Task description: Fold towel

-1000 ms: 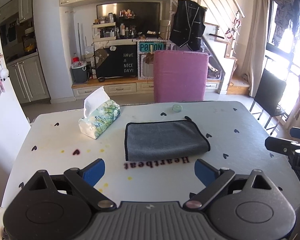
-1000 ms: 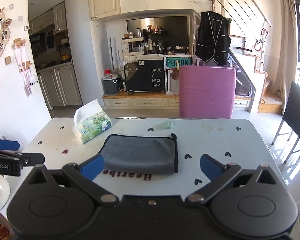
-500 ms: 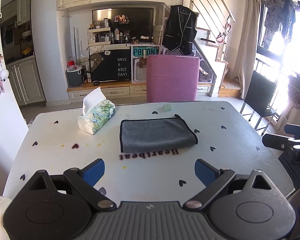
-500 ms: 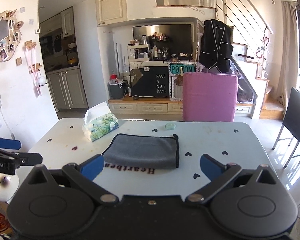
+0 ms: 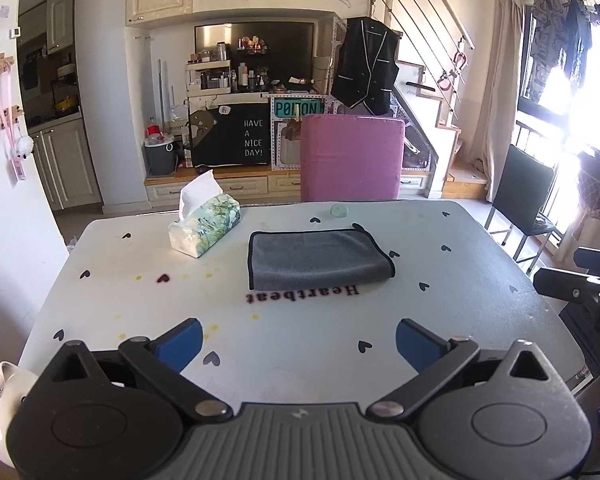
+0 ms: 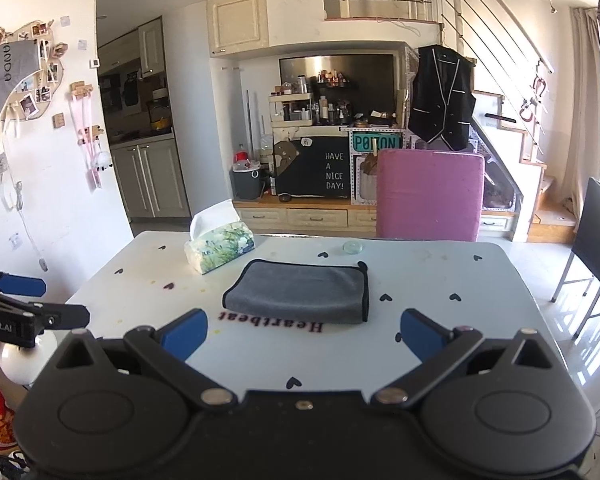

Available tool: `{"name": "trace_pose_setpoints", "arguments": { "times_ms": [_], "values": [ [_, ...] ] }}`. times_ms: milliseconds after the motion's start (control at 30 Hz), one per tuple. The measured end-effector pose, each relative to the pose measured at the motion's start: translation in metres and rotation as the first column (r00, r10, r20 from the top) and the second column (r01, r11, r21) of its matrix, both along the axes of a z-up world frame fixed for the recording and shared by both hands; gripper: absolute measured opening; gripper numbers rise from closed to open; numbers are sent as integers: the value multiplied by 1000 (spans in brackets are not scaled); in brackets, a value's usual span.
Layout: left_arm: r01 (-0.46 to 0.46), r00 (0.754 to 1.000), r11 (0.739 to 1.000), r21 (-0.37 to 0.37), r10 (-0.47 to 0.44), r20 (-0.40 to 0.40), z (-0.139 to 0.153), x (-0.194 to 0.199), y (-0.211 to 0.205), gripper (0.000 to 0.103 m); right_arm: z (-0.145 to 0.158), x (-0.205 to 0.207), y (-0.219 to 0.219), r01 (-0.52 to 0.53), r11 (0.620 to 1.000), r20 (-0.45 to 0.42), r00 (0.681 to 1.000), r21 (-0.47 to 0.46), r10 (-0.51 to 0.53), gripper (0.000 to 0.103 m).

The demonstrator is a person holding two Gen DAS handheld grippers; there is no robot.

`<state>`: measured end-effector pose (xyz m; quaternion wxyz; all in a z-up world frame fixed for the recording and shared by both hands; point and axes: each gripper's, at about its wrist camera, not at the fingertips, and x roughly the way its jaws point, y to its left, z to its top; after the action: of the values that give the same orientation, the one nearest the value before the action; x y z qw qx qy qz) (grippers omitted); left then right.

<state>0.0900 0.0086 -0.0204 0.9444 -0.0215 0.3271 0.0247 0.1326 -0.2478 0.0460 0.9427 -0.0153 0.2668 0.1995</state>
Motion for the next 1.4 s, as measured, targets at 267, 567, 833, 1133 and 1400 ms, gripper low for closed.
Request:
{"name": "trace_pose_setpoints", "arguments": {
  "times_ms": [267,567,833,1133,1400],
  "values": [
    [-19,1000,1000,7,19,10,0,-19,-4,103,3,-25,-2,-14,1000,19,1000,1,14,103],
    [-51,999,999,2,51,-9,-6,-31,-1,103,0,-47,-1,-13,1000,17,1000,-9,13,103],
    [-28,1000,1000,7,28,-6,-6,-44,-4,103,-2,-61,-2,-8,1000,15,1000,-5,8,103],
    [-2,1000,1000,-4,2,-12,-9,-53,-4,103,-6,-71,0,-21,1000,-11,1000,-7,21,103],
    [6,1000,1000,-11,-7,-12,-10,-62,-3,103,-9,-79,1,-41,999,-17,999,-33,40,103]
  ]
}}
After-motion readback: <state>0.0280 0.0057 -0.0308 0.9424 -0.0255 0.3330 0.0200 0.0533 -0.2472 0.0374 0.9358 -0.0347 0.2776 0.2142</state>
